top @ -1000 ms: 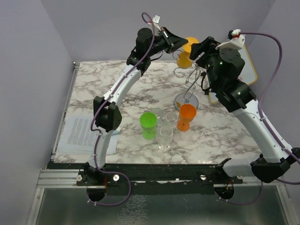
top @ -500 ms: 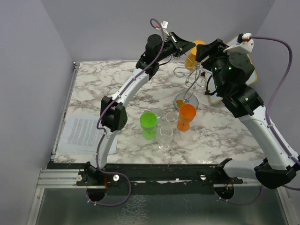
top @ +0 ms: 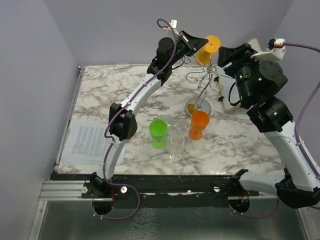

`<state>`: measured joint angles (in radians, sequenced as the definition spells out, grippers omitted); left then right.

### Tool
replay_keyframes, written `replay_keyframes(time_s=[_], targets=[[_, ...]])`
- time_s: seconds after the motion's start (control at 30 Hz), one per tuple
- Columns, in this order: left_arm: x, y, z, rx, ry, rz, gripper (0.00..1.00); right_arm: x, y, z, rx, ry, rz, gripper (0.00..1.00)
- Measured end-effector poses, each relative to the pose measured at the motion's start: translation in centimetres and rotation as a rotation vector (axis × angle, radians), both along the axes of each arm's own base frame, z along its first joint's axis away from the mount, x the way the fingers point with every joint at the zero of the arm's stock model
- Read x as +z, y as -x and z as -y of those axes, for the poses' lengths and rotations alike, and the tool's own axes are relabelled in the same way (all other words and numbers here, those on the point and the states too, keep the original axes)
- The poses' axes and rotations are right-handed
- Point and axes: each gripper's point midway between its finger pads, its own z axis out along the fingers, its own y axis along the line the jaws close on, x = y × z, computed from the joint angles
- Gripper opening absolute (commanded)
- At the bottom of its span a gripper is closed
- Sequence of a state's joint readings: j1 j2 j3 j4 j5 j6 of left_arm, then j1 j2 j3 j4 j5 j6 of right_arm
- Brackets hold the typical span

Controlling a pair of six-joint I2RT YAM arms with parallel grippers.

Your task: Place the wine glass upside down on the wine glass rack

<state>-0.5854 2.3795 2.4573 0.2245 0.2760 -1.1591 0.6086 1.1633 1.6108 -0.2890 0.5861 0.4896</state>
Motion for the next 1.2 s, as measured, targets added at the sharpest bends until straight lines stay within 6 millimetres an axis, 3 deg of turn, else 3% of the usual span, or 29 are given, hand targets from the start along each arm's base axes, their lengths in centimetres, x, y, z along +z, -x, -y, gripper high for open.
replay_keyframes(time_s=[0.23, 0.87, 1.2], targets=[[-0.1, -0.4, 0.4, 0.048, 0.009, 0.013, 0.0, -0.2, 0.1, -0.3, 0.016, 0.004, -0.002, 0.59], [-1.3, -2.7, -1.0, 0.166, 0.022, -0.08, 0.0, -0.8, 0.4, -0.2, 0.025, 0.023, -0.008, 0.59], [-0.5, -1.9, -2.3, 0.182, -0.022, -0.126, 0.02, -1.2, 0.3, -0.2, 0.024, 0.033, -0.015, 0.6]])
